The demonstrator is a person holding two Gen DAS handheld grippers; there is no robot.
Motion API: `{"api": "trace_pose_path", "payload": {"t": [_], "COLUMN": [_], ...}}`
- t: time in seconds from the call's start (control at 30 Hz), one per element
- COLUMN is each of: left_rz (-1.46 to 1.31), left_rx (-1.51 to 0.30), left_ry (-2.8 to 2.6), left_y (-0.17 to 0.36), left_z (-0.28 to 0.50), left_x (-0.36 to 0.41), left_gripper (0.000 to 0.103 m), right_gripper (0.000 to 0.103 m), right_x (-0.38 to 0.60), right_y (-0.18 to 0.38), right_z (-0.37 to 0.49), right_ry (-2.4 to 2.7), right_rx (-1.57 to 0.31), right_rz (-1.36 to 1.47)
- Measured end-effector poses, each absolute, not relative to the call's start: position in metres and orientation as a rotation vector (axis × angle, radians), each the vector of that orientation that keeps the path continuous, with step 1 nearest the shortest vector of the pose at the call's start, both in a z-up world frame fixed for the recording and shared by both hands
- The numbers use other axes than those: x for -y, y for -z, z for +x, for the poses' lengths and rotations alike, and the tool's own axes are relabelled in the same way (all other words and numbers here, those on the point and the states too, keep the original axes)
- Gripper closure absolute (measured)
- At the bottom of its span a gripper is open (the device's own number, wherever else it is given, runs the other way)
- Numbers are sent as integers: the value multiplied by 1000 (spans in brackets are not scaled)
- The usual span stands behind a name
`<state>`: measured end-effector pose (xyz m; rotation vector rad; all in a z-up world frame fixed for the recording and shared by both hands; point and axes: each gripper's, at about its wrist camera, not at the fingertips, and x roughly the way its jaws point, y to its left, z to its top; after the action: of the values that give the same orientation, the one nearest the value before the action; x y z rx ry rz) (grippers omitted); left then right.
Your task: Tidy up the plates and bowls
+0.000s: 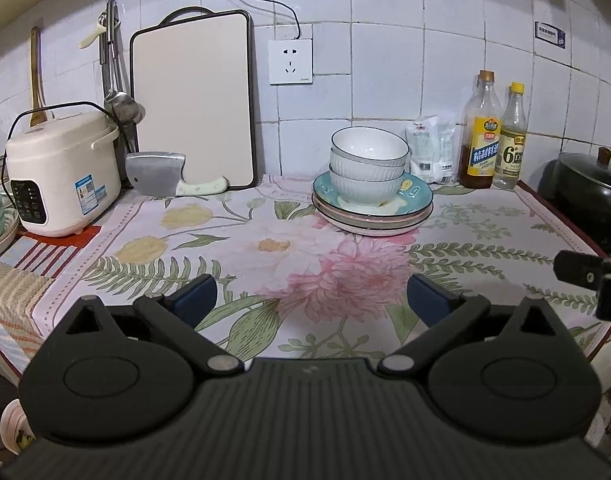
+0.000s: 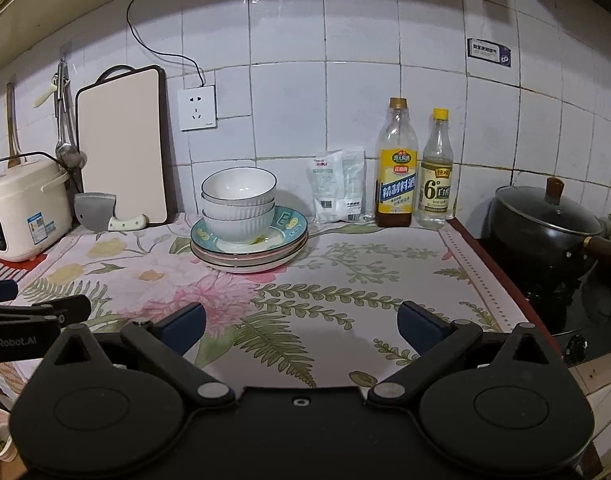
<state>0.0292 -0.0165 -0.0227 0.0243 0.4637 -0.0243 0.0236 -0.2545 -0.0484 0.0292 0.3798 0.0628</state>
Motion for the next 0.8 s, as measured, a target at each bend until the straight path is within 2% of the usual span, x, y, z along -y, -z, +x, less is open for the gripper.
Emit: {"api": "trace_pose_path", "payload": {"t": [0.8], "left_rz": [24], "left_rx": [-455], "left_ry": [-7], "left_y": [28], "left_z": [31], "left_x": [15], "left_gripper": [0], "right_gripper": [0], "right_x": [244], "right_y": [57], "right_z": [28], "right_ry": [-31], "right_rx": [-355], "right_rz": [11]}}
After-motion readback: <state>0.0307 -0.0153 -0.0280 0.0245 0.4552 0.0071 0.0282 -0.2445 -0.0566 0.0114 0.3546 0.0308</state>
